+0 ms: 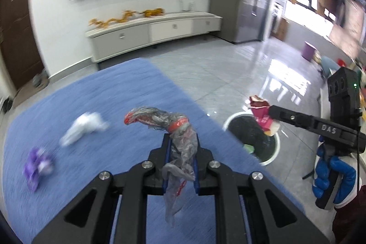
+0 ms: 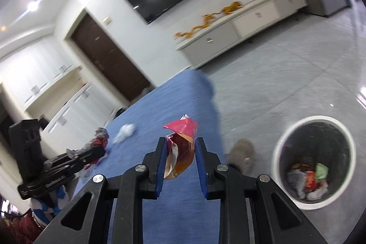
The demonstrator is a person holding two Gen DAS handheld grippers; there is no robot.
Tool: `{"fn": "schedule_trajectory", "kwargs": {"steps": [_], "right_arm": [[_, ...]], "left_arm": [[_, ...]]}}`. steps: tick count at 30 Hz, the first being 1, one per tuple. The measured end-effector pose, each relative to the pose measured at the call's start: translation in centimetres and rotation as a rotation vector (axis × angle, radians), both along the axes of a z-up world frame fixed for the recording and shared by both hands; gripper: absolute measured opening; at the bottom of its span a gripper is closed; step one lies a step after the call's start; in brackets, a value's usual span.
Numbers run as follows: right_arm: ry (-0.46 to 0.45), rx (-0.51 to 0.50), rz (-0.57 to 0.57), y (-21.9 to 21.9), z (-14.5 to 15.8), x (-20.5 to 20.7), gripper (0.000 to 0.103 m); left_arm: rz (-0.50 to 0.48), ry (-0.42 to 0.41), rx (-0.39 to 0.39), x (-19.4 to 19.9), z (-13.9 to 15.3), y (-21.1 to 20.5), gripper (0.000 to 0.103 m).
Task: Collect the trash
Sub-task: 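Carry the clear bag and pink wrapper over the bin and open both tools, then move both open tools back over the rug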
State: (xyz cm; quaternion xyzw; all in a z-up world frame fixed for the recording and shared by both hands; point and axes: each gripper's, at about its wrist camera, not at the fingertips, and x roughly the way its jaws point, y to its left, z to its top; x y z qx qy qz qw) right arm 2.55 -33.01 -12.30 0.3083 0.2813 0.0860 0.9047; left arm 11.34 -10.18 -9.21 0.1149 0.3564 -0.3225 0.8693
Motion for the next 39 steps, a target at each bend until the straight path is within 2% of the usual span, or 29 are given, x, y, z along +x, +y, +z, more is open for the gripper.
{"fn": "schedule_trajectory", "kwargs": {"steps": [10,15,20,23,25,26,27,33,39], "right_arm": [[0.121,0.052,-0.258,-10.6,-5.6,-2.1,0.023],[0.185,0.045,-0.324,-14.3,-8.2,-2.4,0.023],[0.249,0.049,-0.373,-16.4,-10.4,-2.4,0.029],[0.272,0.054,-0.389,-17.0,-11.3,-2.6,0.033],[0.278,0.057,-0.396,-17.3,-11.7,-3.1,0.043],[0.28,0.058,-0.399,-17.5,-11.8,-3.3,0.045],[0.282,0.06,-0.402,-17.7,-11.9,-3.3,0.045],[0.282,0.066,-0.422,-18.0,-11.8,-4.0,0.045],[0.262,0.059,-0.439,-17.5,-10.6,-4.9,0.046]], "left_arm": [[-0.217,0.068,0.08,2.7,-3.1,-15.8,0.015],[-0.277,0.101,0.128,2.9,-5.5,-21.6,0.016],[-0.314,0.17,0.152,3.4,-7.9,-26.1,0.016],[-0.319,0.216,0.164,3.6,-9.2,-28.0,0.019],[-0.317,0.23,0.17,3.7,-9.7,-28.8,0.033],[-0.315,0.233,0.167,3.8,-9.7,-29.1,0.05],[-0.312,0.231,0.162,3.7,-9.8,-29.3,0.056],[-0.309,0.227,0.168,3.1,-9.9,-29.8,0.056],[-0.267,0.214,0.163,2.6,-8.6,-29.0,0.056]]}}
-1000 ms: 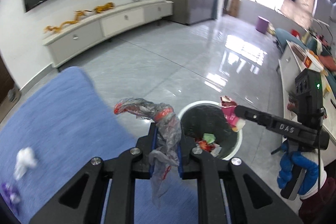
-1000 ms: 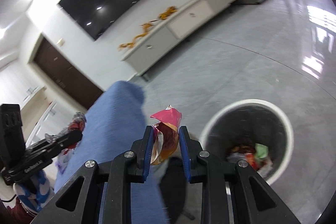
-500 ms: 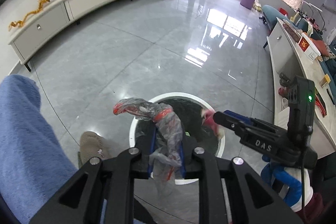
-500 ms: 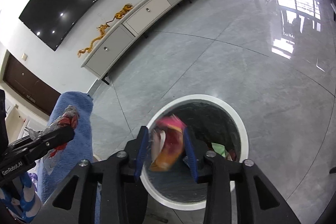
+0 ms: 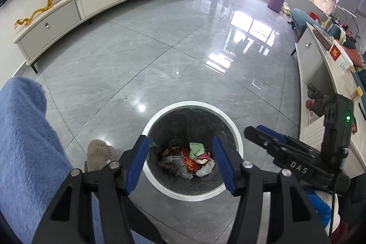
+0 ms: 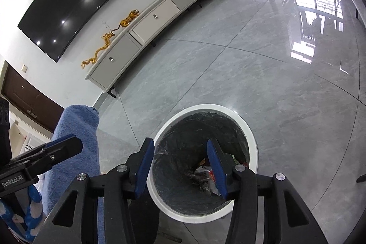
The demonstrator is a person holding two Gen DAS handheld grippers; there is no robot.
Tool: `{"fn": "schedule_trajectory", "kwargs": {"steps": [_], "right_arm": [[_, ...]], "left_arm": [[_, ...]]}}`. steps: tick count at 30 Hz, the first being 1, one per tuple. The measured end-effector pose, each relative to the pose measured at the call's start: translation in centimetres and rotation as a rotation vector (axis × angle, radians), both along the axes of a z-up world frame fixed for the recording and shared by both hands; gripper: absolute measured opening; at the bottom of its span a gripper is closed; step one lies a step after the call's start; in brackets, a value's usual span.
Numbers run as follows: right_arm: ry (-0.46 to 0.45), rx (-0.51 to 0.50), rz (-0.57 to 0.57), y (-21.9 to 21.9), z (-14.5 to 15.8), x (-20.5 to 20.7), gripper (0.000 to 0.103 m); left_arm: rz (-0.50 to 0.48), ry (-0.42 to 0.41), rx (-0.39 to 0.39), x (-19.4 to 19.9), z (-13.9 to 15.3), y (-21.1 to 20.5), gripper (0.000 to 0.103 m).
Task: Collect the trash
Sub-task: 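Move both open tools back over the rug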
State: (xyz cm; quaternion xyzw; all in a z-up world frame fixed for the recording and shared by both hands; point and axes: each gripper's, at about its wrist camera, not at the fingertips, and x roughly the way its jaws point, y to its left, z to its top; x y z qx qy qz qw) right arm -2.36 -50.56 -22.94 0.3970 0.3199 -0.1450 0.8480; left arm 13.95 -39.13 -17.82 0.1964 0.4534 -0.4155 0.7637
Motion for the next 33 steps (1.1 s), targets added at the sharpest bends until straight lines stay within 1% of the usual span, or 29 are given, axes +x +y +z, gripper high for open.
{"fn": "schedule_trajectory", "kwargs": {"steps": [4,12,19,24,27,33], "right_arm": [[-0.02,-0.013,-0.004,0.7,1.4,-0.5,0.046],[-0.079,-0.05,0.014,3.1,5.3,-0.8,0.047],[-0.14,-0.102,0.063,6.3,9.4,0.1,0.048],[-0.178,-0.156,0.108,9.6,12.4,1.1,0.05],[-0.2,-0.184,0.136,11.4,13.9,1.4,0.05],[-0.242,-0.246,0.194,15.5,16.8,1.6,0.051]], "left_arm": [[0.027,-0.008,-0.018,-0.4,1.2,1.8,0.056],[0.074,-0.048,-0.074,-1.9,4.4,6.1,0.056],[0.154,-0.055,-0.154,-2.2,7.3,12.0,0.056],[0.226,-0.074,-0.203,-2.2,9.0,16.3,0.056],[0.273,-0.096,-0.233,-2.4,10.1,19.0,0.056],[0.378,-0.179,-0.295,-3.6,12.6,24.9,0.056]]}}
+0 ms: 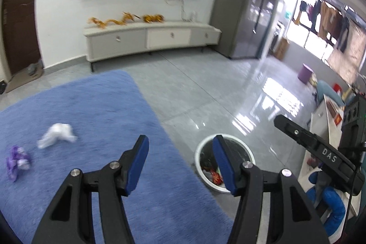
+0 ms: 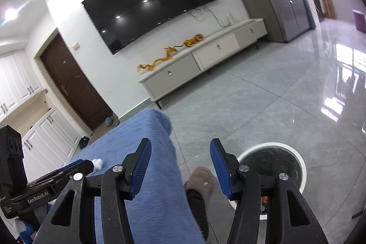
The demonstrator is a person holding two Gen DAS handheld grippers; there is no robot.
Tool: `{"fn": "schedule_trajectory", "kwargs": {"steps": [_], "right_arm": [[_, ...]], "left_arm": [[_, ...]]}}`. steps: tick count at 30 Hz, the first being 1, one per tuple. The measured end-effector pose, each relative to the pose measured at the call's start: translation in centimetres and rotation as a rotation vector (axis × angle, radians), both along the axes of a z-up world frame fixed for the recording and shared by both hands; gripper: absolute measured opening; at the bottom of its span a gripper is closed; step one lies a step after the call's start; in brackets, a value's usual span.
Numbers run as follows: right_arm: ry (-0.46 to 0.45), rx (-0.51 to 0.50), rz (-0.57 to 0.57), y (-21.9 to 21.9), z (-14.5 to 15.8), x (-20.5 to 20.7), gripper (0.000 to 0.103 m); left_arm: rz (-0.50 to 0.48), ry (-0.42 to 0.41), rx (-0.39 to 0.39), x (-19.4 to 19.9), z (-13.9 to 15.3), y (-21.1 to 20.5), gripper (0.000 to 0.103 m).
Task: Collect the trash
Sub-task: 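Move both open tools back over the rug, then lower the left tool to the purple bag while the right tool approaches the clear plastic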
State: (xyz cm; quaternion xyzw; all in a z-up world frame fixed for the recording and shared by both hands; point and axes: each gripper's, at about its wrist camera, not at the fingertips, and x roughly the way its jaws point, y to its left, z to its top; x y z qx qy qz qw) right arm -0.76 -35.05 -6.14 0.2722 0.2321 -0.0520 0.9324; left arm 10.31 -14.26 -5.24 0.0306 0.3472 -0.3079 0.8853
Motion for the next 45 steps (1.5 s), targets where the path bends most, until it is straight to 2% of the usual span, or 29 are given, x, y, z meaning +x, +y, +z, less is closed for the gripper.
{"fn": "schedule_trajectory", "kwargs": {"steps": [10,19,31,45], "right_arm": [[-0.046,-0.123,0.09,7.6,3.0,-0.1,0.06],[-0.067,-0.176,0.17,12.3,2.9,-0.2,0.068],[-0.062,-0.2,0.168,13.1,2.7,-0.2,0.076],[0.006,-0.188,0.188,13.7,0.6,2.6,0.078]], "left_arm": [[0.254,-0.175,-0.035,-3.8,3.2,8.9,0.057],[0.401,-0.248,-0.053,-5.6,4.0,14.1,0.063],[0.454,-0.237,-0.075,-5.6,4.0,16.1,0.064],[0.476,-0.201,-0.044,-3.0,1.6,17.1,0.07]]}}
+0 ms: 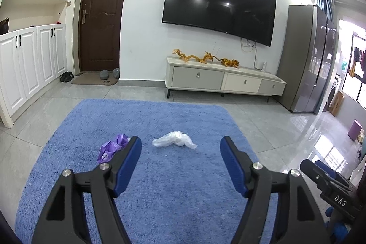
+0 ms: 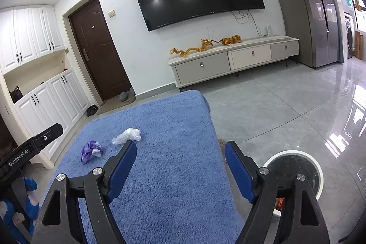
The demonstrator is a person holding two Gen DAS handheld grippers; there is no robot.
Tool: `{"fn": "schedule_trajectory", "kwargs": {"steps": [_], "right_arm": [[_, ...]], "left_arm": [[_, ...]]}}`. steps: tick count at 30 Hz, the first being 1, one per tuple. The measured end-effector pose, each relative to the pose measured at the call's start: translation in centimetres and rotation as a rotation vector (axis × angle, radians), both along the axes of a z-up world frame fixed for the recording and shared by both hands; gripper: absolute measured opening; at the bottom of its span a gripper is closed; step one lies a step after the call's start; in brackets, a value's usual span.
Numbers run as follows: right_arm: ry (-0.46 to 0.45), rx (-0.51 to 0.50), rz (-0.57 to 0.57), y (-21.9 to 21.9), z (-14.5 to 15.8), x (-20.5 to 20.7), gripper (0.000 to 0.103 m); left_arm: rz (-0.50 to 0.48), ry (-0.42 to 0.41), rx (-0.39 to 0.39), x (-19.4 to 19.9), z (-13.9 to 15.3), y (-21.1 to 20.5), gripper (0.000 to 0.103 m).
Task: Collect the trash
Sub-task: 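Lower the left tool to the purple bag while the right tool approaches the clear plastic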
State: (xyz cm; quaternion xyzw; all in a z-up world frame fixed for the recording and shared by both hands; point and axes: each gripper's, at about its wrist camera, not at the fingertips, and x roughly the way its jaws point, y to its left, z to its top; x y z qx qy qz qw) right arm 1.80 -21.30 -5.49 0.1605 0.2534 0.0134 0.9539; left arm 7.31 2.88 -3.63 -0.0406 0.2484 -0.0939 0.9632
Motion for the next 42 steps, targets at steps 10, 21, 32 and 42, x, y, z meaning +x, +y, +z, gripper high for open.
{"fn": "schedule_trajectory", "kwargs": {"steps": [10,21,32,42], "right_arm": [[0.05,-0.012,0.017,1.0,-1.3,2.3,0.078],[0.13,-0.043,0.091,4.0,-3.1,6.7,0.079],[0.177,-0.078,0.268,9.0,-5.3,14.2,0.079],[0.192,-0.131,0.4,13.3,-6.9,21.4,0.079]], "left_arm": [[0.027,0.055,-0.013,2.6,-2.2,1.8,0.07],[0.089,0.148,-0.023,6.3,-6.1,7.1,0.07],[0.095,0.246,0.019,10.3,-10.3,13.2,0.07],[-0.077,0.29,0.044,15.3,-11.0,11.1,0.07]]}}
